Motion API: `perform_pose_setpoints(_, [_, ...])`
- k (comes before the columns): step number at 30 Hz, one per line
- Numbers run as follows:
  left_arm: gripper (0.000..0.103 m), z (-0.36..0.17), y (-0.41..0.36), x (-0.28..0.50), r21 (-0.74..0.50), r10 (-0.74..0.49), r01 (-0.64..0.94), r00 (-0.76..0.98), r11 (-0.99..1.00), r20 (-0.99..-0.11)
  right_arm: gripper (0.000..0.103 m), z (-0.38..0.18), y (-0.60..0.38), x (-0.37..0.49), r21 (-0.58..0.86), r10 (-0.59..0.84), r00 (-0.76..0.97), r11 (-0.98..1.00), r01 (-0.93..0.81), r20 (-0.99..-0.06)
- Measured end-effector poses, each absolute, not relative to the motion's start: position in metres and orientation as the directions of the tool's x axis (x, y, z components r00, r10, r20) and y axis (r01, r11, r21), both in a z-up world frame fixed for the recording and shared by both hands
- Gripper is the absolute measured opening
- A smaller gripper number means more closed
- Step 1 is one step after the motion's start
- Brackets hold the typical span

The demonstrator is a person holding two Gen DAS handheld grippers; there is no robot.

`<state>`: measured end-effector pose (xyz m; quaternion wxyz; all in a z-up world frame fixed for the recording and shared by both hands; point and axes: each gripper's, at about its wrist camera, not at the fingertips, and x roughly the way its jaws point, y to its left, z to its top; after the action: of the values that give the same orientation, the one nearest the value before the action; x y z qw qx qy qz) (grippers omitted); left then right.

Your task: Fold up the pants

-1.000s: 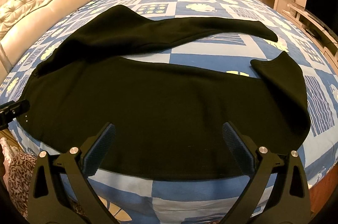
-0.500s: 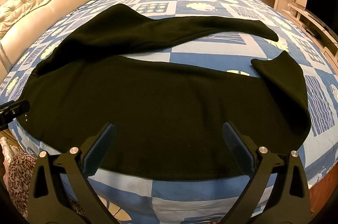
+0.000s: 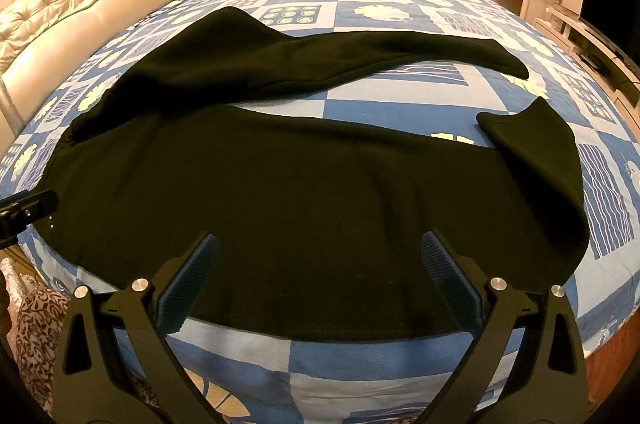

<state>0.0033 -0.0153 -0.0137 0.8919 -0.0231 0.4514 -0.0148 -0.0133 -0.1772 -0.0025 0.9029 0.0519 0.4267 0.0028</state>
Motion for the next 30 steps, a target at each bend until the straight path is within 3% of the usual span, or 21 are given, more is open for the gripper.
perform_pose_setpoints(13, [0.098, -0.015, -0.017, 0.001, -0.067, -0.058, 0.005, 0.581, 0.998, -0.812, 0.101, 0.012, -0.191, -0.002, 0.049, 0.015, 0.625, 0.998, 0.036, -0.781])
perform_pose_setpoints(18, [0.098, -0.018, -0.014, 0.003, -0.093, -0.077, 0.001, 0.562, 0.996, -0.823, 0.101, 0.027, -0.231, 0.019, -0.074, -0.124, 0.629, 0.992, 0.106, -0.767])
perform_pose_setpoints(26, [0.098, -0.021, -0.011, 0.005, -0.111, -0.092, -0.001, 0.546, 0.994, -0.832, 0.101, -0.003, -0.287, 0.071, -0.438, -0.422, 0.503, 0.894, 0.094, -0.754])
perform_pose_setpoints(28, [0.098, -0.022, -0.010, 0.006, -0.114, -0.095, -0.002, 0.540, 0.993, -0.837, 0.094, -0.010, -0.296, 0.078, -0.445, -0.424, 0.473, 0.893, 0.075, -0.772])
perform_pose_setpoints(30, [0.098, -0.024, -0.010, 0.007, -0.120, -0.099, -0.004, 0.531, 0.993, -0.841, 0.068, -0.015, -0.301, 0.085, -0.474, -0.449, 0.450, 0.878, 0.065, -0.772])
